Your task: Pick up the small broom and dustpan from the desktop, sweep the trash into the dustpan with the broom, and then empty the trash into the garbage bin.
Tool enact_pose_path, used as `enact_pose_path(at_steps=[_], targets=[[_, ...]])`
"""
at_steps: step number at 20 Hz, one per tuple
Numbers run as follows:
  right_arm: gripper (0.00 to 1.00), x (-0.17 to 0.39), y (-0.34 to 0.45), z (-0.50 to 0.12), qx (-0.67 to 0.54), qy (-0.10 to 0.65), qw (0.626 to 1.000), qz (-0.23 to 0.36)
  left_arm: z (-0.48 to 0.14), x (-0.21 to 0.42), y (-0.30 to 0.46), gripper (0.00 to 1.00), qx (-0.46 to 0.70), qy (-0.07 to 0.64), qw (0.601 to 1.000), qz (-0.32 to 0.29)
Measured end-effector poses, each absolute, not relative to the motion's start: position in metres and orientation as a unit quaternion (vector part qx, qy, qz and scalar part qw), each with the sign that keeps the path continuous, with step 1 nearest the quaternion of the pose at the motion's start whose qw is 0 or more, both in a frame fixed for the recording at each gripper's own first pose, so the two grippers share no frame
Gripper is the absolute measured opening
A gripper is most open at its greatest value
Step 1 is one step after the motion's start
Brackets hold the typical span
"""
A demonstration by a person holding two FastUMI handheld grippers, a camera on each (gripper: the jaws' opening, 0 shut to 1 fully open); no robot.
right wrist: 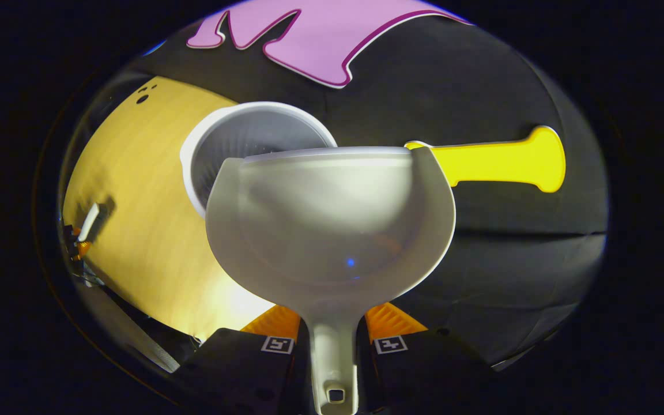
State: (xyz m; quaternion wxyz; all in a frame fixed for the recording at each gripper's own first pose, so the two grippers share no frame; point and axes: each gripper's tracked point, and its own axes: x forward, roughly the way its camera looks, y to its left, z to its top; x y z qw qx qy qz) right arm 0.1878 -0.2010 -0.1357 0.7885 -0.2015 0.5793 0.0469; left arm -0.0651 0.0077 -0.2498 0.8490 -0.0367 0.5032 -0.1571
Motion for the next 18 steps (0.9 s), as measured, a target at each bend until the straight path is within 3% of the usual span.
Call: enact_pose_path(at_steps=[4, 8, 13, 18], targets=[[0.35, 0.175, -0.181, -0.116, -0.101, 0.512, 0.852, 0.041, -0.243, -0.061, 0.007, 0.25, -0.025, 0.497, 0.854, -0.153], [0.35, 0.159, -0.169, -0.099, -0.043, 0.456, 0.888, 0.037, -0.238, -0.055, 0.02, 0.25, -0.021, 0.498, 0.856, -0.138], [0.36, 0.11, -0.117, -0.092, -0.005, 0.434, 0.897, 0.081, -0.237, -0.051, 0.032, 0.22, -0.001, 0.498, 0.857, -0.134], [0.35, 0.032, -0.033, -0.142, 0.019, 0.46, 0.877, 0.138, -0.233, -0.046, 0.035, 0.25, 0.017, 0.5, 0.856, -0.132]])
